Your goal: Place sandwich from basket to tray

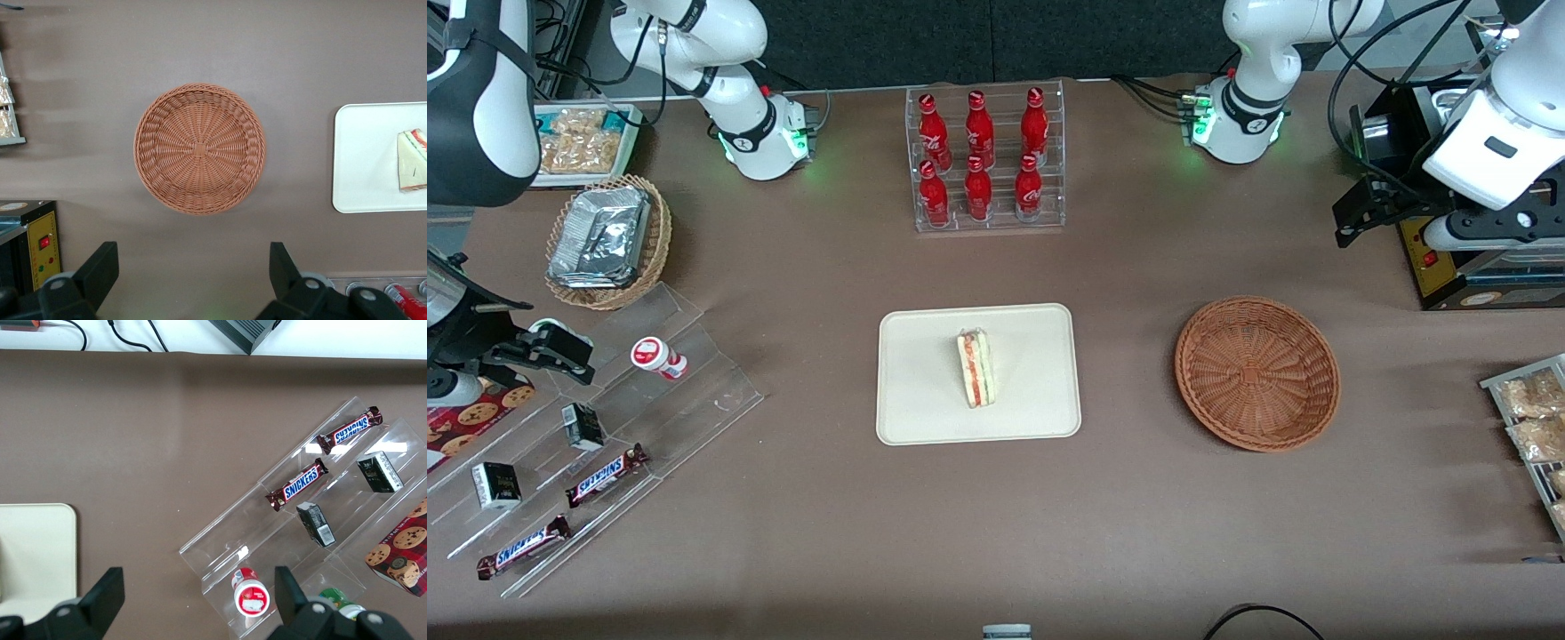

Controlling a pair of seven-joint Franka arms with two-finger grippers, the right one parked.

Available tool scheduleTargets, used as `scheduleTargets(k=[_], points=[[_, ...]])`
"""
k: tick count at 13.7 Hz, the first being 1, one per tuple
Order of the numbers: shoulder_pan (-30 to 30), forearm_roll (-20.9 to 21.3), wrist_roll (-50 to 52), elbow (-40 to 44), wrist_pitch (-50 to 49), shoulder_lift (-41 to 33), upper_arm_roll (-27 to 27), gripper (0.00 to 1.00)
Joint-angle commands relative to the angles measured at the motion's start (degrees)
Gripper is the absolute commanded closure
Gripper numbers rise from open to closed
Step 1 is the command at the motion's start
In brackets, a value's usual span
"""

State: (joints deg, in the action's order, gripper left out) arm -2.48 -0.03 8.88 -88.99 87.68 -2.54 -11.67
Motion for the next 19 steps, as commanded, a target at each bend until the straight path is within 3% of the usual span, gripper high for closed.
scheduleTargets(k=[1,3,8,19], points=[[-1.12,0.64,-5.42,2.5,-0.67,0.87,-0.9,0.0],[-3.4,0.12,-6.6,2.51,-0.75,0.87,-1.07,0.0],[-3.06,0.82,-1.77,2.07,-1.28,0.43,-2.22,0.0],[-3.14,0.9,-2.02,1.19,-1.46,0.34,-2.48,0.0]])
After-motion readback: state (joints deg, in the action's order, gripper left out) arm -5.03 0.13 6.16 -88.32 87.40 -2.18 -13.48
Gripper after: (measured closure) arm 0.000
